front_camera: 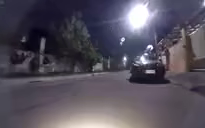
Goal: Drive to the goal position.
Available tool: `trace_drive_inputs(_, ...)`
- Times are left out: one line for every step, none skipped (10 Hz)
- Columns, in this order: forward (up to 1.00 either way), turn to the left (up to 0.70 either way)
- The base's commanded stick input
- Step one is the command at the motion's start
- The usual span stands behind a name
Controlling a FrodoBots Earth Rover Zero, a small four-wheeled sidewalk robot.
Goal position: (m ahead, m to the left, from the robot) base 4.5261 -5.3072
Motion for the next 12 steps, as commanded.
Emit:
trace_drive_inputs(0.50, 0.05)
trace_drive_inputs(0.50, 0.35)
trace_drive_inputs(0.50, 0.50)
trace_drive_inputs(0.50, 0.40)
trace_drive_inputs(0.50, 0.00)
trace_drive_inputs(0.50, 0.00)
trace_drive_inputs(0.50, 0.00)
trace_drive_inputs(0.50, 0.00)
trace_drive_inputs(0.50, 0.00)
trace_drive_inputs(0.50, 0.00)
trace_drive_inputs(0.50, 0.00)
trace_drive_inputs(0.50, 0.00)
